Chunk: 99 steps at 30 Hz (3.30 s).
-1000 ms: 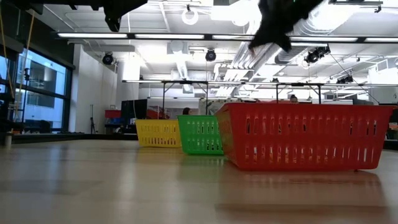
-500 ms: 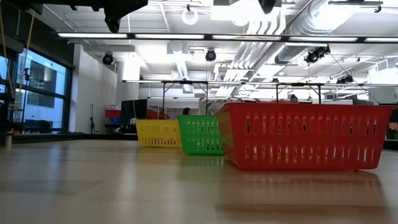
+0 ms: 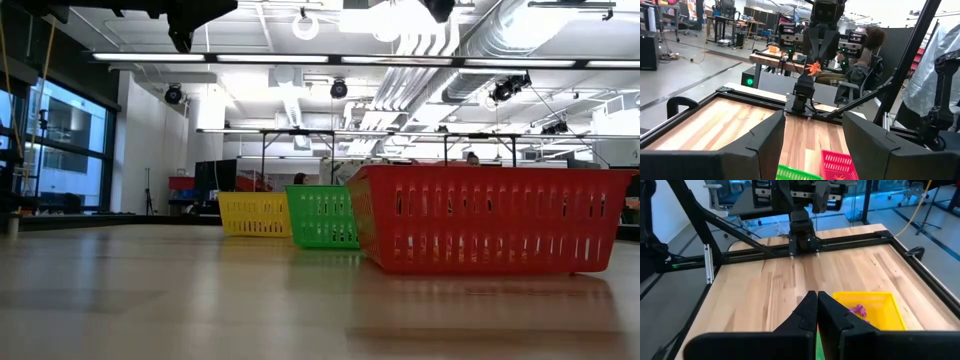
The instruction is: Sort Halloween decoration
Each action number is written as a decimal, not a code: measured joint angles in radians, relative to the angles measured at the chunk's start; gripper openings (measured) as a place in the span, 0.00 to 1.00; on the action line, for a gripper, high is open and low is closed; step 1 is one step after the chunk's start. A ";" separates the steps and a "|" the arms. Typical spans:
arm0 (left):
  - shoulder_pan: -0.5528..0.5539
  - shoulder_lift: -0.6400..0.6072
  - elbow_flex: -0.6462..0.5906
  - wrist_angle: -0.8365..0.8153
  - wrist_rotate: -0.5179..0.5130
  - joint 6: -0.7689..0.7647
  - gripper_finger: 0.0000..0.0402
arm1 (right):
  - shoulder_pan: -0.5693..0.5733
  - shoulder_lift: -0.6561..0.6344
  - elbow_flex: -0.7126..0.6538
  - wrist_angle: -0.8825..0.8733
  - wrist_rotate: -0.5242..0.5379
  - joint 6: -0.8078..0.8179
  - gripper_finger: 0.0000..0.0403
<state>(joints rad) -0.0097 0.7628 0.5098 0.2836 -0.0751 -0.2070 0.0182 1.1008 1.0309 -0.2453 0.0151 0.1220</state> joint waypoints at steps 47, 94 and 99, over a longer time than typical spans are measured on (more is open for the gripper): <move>0.000 0.000 0.000 -0.054 0.001 0.000 0.47 | -0.051 -0.323 -0.361 0.310 -0.024 -0.148 0.00; 0.000 0.000 0.000 -0.054 0.001 -0.001 0.47 | 0.212 0.297 -0.297 0.345 -0.423 0.169 0.00; 0.000 0.000 0.000 -0.054 0.000 -0.001 0.47 | 0.213 0.378 -0.297 0.344 -0.423 0.167 0.00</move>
<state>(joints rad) -0.0100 0.7628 0.5095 0.2298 -0.0746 -0.2080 0.2310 1.4791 0.7341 0.0990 -0.4076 0.2887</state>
